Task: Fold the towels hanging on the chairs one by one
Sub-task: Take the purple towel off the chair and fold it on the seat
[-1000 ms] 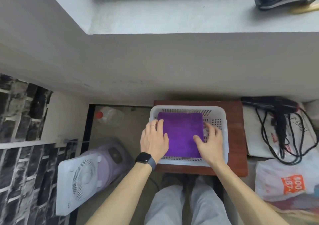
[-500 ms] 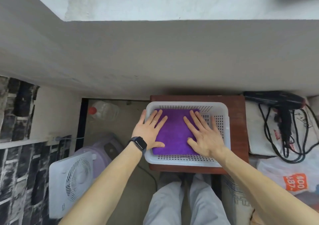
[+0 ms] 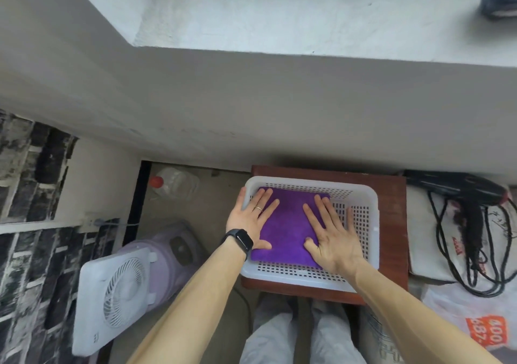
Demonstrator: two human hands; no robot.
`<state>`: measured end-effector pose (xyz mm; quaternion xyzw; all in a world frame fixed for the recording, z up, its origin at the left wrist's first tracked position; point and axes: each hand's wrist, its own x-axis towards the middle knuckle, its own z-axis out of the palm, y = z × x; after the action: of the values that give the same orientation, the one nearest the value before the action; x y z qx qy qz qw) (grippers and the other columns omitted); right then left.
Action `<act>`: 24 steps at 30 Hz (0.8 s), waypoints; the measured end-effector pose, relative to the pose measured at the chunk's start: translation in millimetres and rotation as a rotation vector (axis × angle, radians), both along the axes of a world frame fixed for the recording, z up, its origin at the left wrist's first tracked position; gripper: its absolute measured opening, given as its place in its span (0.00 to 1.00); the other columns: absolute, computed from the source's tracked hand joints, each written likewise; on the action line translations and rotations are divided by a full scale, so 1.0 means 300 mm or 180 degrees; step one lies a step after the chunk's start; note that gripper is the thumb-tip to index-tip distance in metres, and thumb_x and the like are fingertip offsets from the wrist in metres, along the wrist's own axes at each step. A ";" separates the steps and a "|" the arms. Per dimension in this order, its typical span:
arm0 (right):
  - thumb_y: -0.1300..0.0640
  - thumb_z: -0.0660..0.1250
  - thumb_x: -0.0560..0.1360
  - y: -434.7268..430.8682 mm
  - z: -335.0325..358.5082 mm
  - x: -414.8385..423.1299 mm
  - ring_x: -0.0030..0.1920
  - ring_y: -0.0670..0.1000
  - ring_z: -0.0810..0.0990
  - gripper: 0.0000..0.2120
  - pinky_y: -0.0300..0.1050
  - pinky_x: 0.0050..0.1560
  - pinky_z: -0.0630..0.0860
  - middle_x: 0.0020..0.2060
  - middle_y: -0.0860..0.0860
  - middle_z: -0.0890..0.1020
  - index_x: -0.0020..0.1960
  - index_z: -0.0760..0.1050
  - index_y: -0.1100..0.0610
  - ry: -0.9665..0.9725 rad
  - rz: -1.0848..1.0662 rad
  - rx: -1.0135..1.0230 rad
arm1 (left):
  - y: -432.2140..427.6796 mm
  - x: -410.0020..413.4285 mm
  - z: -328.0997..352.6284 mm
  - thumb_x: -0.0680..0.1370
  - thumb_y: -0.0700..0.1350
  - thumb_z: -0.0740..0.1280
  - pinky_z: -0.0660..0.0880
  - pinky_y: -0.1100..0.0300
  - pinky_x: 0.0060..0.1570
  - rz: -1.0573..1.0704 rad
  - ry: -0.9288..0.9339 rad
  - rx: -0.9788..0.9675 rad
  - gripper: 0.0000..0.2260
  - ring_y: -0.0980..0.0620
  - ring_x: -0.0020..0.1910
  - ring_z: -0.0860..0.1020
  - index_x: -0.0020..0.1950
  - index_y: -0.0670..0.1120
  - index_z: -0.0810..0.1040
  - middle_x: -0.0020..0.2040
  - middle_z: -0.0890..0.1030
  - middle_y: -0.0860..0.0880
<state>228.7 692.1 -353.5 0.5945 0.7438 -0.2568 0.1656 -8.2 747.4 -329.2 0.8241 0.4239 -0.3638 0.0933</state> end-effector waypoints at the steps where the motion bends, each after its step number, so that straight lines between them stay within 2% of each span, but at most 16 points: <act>1: 0.34 0.42 0.77 0.000 0.012 -0.001 0.77 0.49 0.28 0.35 0.65 0.76 0.34 0.78 0.47 0.30 0.78 0.28 0.42 -0.0011 0.0023 -0.0001 | -0.005 0.002 0.007 0.73 0.75 0.53 0.33 0.35 0.72 0.0030 0.0024 -0.0004 0.49 0.43 0.77 0.31 0.77 0.49 0.29 0.78 0.31 0.43; 5: 0.36 0.42 0.78 -0.003 0.082 -0.015 0.78 0.52 0.30 0.36 0.66 0.75 0.34 0.79 0.49 0.31 0.78 0.28 0.44 -0.0110 0.0178 0.0000 | -0.046 0.009 0.073 0.74 0.71 0.58 0.39 0.37 0.74 0.0338 -0.0196 -0.0013 0.47 0.44 0.78 0.35 0.79 0.50 0.33 0.79 0.35 0.46; 8: 0.39 0.46 0.80 -0.013 0.169 -0.025 0.80 0.55 0.36 0.35 0.67 0.76 0.38 0.81 0.53 0.37 0.81 0.35 0.48 -0.0184 0.0345 -0.0039 | -0.115 0.045 0.170 0.79 0.62 0.61 0.43 0.38 0.75 0.0778 -0.0418 0.0085 0.38 0.45 0.79 0.42 0.81 0.49 0.45 0.81 0.42 0.46; 11: 0.40 0.48 0.81 -0.026 0.268 -0.037 0.81 0.57 0.44 0.32 0.67 0.77 0.44 0.82 0.55 0.47 0.82 0.46 0.50 -0.0175 0.0564 -0.0063 | -0.207 0.085 0.271 0.81 0.54 0.58 0.46 0.39 0.76 0.1590 -0.0725 0.0168 0.28 0.47 0.79 0.47 0.79 0.50 0.57 0.81 0.47 0.47; 14: 0.39 0.47 0.82 -0.057 0.364 -0.075 0.81 0.55 0.49 0.28 0.67 0.77 0.45 0.81 0.51 0.56 0.80 0.56 0.46 0.0083 0.0904 0.0019 | -0.327 0.092 0.351 0.81 0.55 0.58 0.50 0.41 0.76 0.2458 -0.1129 0.0316 0.24 0.48 0.78 0.53 0.77 0.53 0.62 0.80 0.54 0.48; 17: 0.38 0.45 0.82 -0.114 0.466 -0.149 0.81 0.53 0.51 0.27 0.63 0.77 0.46 0.80 0.48 0.60 0.78 0.62 0.43 0.0346 0.1355 0.0088 | -0.495 0.059 0.419 0.80 0.54 0.58 0.54 0.45 0.75 0.3233 -0.1443 0.0659 0.21 0.50 0.77 0.57 0.74 0.57 0.66 0.79 0.60 0.51; 20: 0.36 0.41 0.78 -0.203 0.549 -0.253 0.78 0.54 0.61 0.31 0.61 0.76 0.56 0.75 0.46 0.69 0.73 0.70 0.42 0.0567 0.1871 0.0294 | -0.699 -0.014 0.487 0.80 0.50 0.59 0.58 0.50 0.74 0.4104 -0.1691 0.1032 0.20 0.51 0.75 0.63 0.72 0.58 0.69 0.78 0.62 0.54; 24: 0.39 0.52 0.78 -0.356 0.627 -0.434 0.68 0.57 0.76 0.23 0.59 0.64 0.75 0.64 0.49 0.81 0.63 0.79 0.43 0.1263 0.2537 0.0594 | -0.998 -0.111 0.581 0.80 0.46 0.61 0.58 0.58 0.73 0.5210 -0.2003 0.1751 0.19 0.49 0.73 0.65 0.72 0.54 0.71 0.76 0.66 0.51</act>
<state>98.5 585.3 -165.4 0.2134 0.9519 -0.2139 0.0515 -41.6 447.9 -154.9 0.3211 0.9018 0.1704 0.2335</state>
